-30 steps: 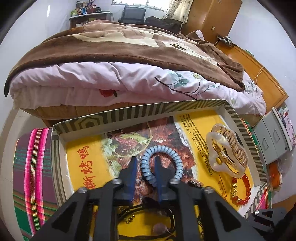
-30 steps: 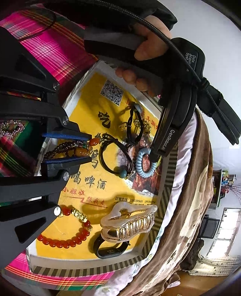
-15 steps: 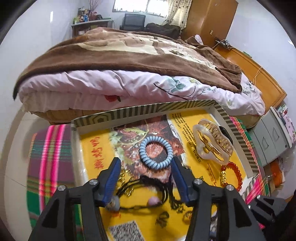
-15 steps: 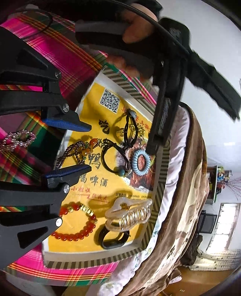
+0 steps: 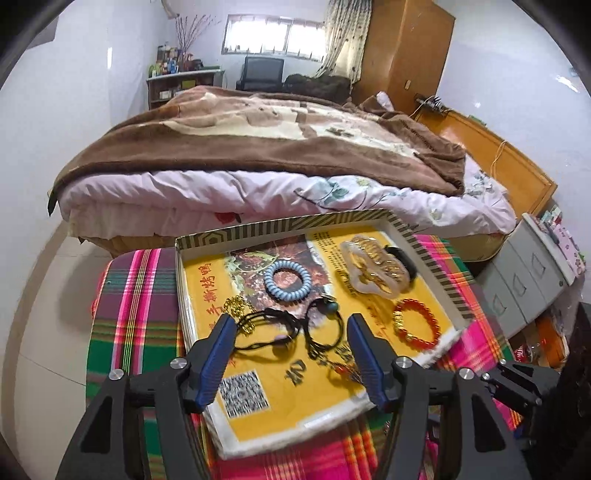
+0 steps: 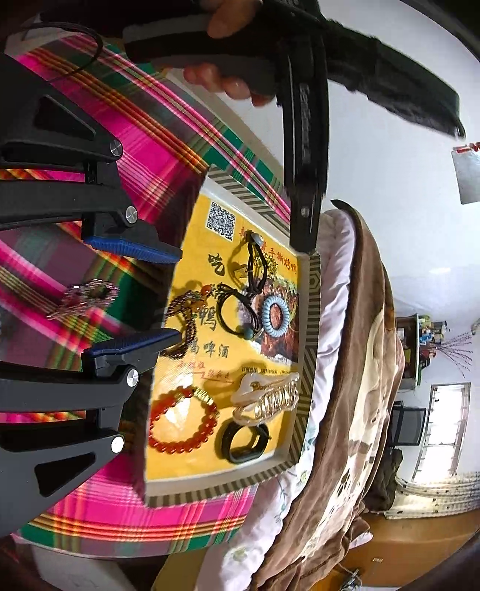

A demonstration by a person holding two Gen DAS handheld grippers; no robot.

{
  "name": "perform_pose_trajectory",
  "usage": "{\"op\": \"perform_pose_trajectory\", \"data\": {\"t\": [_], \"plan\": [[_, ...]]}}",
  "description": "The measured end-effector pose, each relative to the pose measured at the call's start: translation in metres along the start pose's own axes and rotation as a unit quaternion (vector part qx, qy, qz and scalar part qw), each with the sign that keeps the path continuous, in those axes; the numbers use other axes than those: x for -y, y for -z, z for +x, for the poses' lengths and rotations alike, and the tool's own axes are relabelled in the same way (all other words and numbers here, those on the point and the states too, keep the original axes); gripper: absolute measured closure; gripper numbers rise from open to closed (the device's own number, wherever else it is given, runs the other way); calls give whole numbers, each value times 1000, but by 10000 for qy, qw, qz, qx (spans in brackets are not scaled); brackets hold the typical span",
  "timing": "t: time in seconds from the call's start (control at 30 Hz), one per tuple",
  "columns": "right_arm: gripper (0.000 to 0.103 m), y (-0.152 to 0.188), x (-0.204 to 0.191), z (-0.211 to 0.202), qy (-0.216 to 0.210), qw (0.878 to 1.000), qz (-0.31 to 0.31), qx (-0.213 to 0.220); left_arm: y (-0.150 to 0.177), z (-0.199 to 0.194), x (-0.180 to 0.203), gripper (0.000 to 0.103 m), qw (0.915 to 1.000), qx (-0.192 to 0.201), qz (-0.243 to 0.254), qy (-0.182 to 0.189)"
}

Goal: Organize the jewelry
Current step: 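Carry both items over the yellow tray and open both grippers to release them, then grasp the lavender coil hair tie with the right gripper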

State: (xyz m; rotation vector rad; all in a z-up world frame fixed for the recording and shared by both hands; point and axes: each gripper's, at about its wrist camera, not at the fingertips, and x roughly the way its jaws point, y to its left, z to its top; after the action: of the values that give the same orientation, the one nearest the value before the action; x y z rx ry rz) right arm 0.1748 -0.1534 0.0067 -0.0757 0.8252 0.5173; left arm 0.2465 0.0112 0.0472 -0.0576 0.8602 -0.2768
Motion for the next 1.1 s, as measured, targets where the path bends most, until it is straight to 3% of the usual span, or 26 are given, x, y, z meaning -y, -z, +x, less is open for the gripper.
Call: {"op": "perform_pose_trajectory", "data": {"t": [0.23, 0.6, 0.87, 1.1], "plan": [[65, 12, 1, -23, 67, 9997, 159, 145, 24, -38, 15, 39, 9990, 305, 201, -248], [65, 45, 4, -52, 293, 9990, 269, 183, 72, -72, 33, 33, 9984, 377, 320, -287], [63, 79, 7, -70, 427, 9985, 318, 105, 101, -83, 35, 33, 9991, 318, 169, -211], [62, 111, 2, -64, 367, 9988, 245, -199, 132, -79, 19, 33, 9994, 88, -295, -166]]}}
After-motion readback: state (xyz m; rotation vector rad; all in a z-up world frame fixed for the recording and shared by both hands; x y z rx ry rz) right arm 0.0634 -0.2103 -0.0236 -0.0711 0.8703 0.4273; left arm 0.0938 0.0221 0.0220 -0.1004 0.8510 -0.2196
